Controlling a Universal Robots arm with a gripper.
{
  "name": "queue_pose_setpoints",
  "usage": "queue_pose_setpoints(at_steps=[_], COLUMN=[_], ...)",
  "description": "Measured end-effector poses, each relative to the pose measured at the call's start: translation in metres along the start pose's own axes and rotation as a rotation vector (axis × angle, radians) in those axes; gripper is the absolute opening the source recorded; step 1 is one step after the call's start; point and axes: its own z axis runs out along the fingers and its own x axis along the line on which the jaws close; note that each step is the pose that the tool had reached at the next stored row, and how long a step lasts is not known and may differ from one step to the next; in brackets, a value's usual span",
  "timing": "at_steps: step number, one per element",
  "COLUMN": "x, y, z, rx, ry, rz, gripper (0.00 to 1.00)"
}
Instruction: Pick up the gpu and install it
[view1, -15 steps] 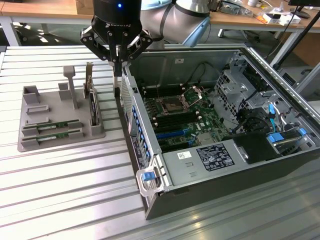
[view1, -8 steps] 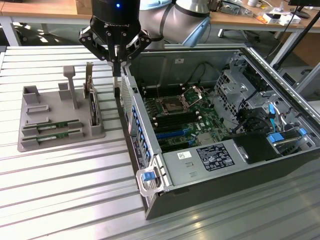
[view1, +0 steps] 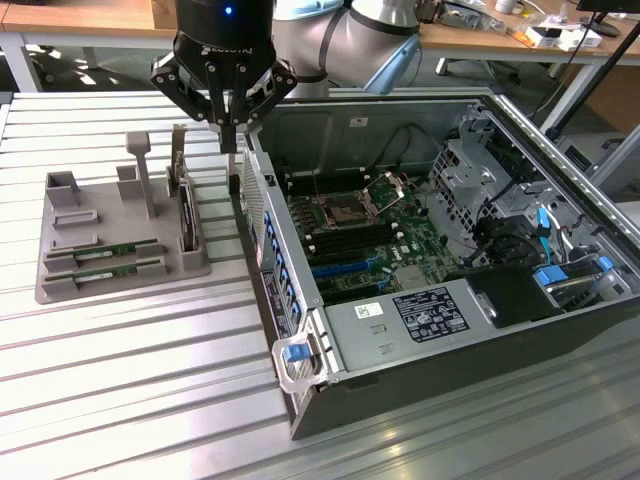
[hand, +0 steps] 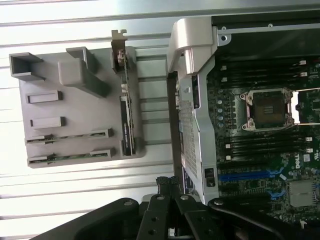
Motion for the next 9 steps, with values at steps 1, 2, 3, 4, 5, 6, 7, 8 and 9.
queue_pose_setpoints(at_steps=[1,2,3,4,5,6,7,8,9], x=[0.0007,0.0019,0.0028,0.0036,0.0041,0.0047,0.0052,0.0059,0.0065], y=[-0.0001,-0.0002,-0.0002,-0.0003,-0.0003,-0.0004,-0.0004,-0.0004,-0.0005], z=[0.0000,0.0000,-0.0001,-0.0001,-0.0001,-0.0001,-0.0001,-0.0002,-0.0002], rx=[0.0000,-0.0001,0.0000,-0.0001,0.0000,0.0000,0.0000,0.0000,0.0000], ry=[0.0000,0.0000,0.0000,-0.0001,0.0000,0.0000,0.0000,0.0000,0.0000], rz=[0.000,0.000,0.000,0.000,0.000,0.000,0.000,0.000,0.000], gripper=[0.11,0.11,0.11,0.11,0.11,0.11,0.11,0.11,0.11])
